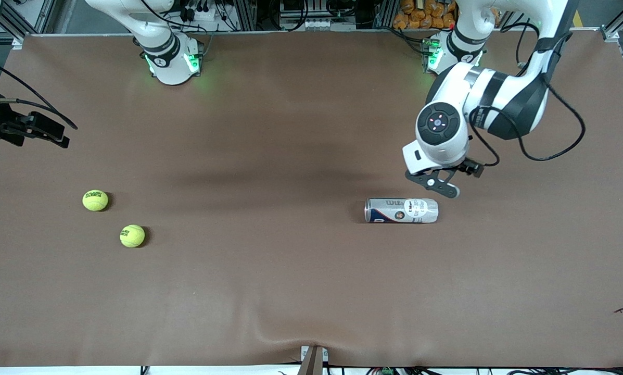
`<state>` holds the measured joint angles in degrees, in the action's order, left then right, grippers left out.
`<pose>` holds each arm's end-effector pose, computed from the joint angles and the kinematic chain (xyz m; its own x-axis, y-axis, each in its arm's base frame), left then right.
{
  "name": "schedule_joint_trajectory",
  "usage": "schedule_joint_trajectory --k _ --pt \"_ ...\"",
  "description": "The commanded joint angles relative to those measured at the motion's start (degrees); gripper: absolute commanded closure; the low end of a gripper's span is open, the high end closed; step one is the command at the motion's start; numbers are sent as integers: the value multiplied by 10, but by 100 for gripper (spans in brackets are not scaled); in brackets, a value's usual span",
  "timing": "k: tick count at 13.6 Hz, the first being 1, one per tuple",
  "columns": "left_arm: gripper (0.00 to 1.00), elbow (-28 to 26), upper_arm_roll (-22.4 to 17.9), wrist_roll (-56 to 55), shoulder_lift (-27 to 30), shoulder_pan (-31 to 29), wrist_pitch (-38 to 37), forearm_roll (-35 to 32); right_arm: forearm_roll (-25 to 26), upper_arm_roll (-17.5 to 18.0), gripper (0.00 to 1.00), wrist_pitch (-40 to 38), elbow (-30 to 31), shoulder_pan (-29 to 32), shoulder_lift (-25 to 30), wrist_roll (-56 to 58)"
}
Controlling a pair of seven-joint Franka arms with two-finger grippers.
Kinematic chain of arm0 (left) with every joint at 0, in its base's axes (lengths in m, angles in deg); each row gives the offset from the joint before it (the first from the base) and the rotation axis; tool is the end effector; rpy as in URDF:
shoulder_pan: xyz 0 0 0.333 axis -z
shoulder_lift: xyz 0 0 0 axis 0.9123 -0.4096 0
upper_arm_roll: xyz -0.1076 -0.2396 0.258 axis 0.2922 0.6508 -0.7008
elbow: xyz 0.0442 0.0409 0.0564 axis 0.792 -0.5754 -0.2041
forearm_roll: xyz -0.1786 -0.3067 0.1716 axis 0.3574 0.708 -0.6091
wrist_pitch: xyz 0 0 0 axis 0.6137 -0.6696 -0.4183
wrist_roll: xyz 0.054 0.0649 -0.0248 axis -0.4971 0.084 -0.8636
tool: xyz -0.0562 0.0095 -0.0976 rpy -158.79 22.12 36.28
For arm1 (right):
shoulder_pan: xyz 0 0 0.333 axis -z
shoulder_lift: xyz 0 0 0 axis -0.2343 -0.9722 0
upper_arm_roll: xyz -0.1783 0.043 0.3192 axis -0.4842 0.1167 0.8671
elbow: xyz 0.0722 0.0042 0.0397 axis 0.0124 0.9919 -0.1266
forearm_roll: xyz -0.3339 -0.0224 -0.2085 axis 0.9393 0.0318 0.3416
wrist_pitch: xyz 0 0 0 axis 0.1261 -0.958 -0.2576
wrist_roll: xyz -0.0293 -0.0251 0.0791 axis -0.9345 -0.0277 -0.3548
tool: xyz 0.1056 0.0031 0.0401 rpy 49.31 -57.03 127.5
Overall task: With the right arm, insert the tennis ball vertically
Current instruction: 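Reach the left gripper toward the clear Wilson tennis-ball tube, then close the left gripper around the tube's closed end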
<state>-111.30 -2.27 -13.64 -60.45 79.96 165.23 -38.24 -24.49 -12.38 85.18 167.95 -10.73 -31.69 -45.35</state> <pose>0.5482 -0.2450 0.4246 0.7828 -0.5221 -0.3385 -0.6104 -0.7500 -0.2546 0.5603 -0.0033 0.6727 0.9969 -0.0625 -0.0472 -0.0632 -0.9979 -0.0134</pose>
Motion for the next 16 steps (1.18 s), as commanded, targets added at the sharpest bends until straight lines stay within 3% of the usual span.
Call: schedule_joint_trajectory --k 1,5,13,16 --pt "0 -8 1 73 -18 -4 62 -14 -6 3 0 -2 -6 4 1 1" --pt "0 -4 2 177 -55 -5 121 -15 -6 3 0 -6 -5 3 -1 2" --pt "0 -4 2 330 -105 4 165 -20 5 2 0 -15 5 3 -6 21" --pt "0 33 2 400 -140 5 167 -51 6 2 0 1 3 7 -36 21"
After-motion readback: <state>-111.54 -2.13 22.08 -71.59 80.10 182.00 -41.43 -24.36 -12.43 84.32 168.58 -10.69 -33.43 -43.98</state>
